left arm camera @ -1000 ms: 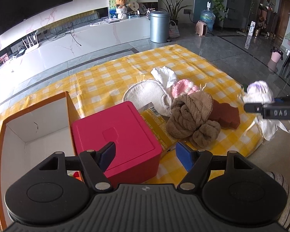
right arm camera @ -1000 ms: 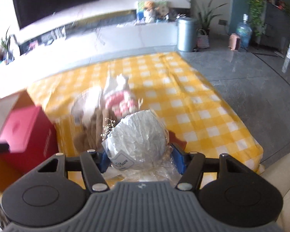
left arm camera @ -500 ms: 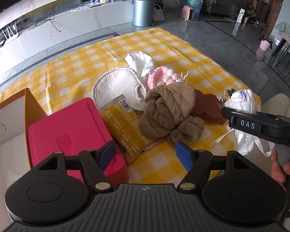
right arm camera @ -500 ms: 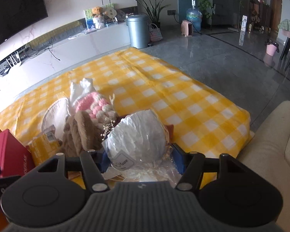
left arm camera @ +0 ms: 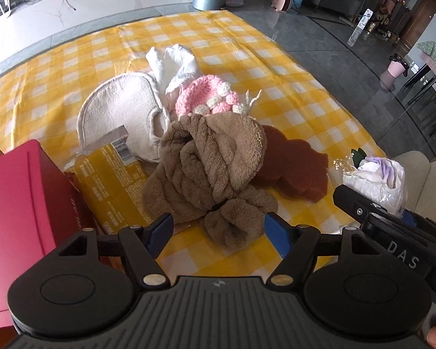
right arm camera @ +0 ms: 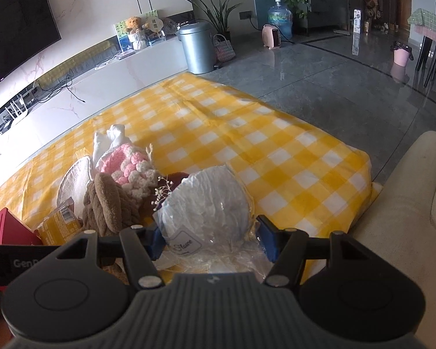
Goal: Organize soft objects
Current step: 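Grasp the brown towel with the left gripper while the right holds the plastic bag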
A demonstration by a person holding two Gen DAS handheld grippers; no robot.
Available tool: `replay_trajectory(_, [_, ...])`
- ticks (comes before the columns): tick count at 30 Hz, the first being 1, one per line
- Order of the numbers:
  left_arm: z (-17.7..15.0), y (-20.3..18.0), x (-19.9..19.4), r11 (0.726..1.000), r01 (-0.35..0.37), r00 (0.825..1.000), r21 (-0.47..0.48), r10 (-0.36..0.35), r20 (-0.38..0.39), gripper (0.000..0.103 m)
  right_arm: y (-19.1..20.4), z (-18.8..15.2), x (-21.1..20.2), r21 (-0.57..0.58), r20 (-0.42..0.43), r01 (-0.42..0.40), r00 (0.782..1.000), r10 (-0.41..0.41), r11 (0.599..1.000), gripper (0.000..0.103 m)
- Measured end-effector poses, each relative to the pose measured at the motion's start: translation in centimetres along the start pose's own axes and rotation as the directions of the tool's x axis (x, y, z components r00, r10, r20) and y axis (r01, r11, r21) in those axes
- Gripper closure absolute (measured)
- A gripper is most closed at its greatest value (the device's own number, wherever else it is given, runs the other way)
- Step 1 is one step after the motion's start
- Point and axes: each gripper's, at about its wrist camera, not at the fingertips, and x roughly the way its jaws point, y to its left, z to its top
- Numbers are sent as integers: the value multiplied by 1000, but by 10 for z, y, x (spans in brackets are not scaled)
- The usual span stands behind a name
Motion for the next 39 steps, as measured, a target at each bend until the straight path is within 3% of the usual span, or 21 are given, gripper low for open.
replay_trajectory(5, [9, 7, 18, 994, 35, 998, -103, -40, -46, 19, -1, -3, 4, -17, -15, 18, 1000, -18, 1000, 40])
replay_trajectory(10, [24, 19, 34, 961, 54, 993, -272, -81, -90, 18, 3, -6, 2, -53, -10, 21, 1000, -21, 998, 40])
replay_trajectory(16, [34, 27, 61, 932, 34, 983, -362, -97, -158, 18, 2, -7, 5, -55, -16, 28, 999, -29, 998, 40])
replay_trajectory(17, [34, 27, 63, 928, 32, 983, -372, -97, -157, 23, 2, -7, 5, -52, -17, 29, 999, -30, 998, 40])
replay_trajectory(19, [33, 27, 67, 926, 17, 984, -377, -83, -160, 39, 1, -7, 6, -50, -19, 35, 999, -36, 998, 40])
replay_trajectory(24, [28, 30, 62, 936, 43, 982, -350, -104, -159, 49, 2, -7, 7, -53, -21, 32, 999, -33, 998, 40])
replay_trajectory(30, [19, 26, 35, 951, 95, 975, -295, -148, -165, 51, 2, -7, 6, -53, -14, 34, 999, -35, 998, 40])
replay_trajectory(39, [5, 27, -30, 956, 192, 972, -220, -216, -94, 51, 3, -5, 1, -62, 6, 36, 999, -35, 997, 40])
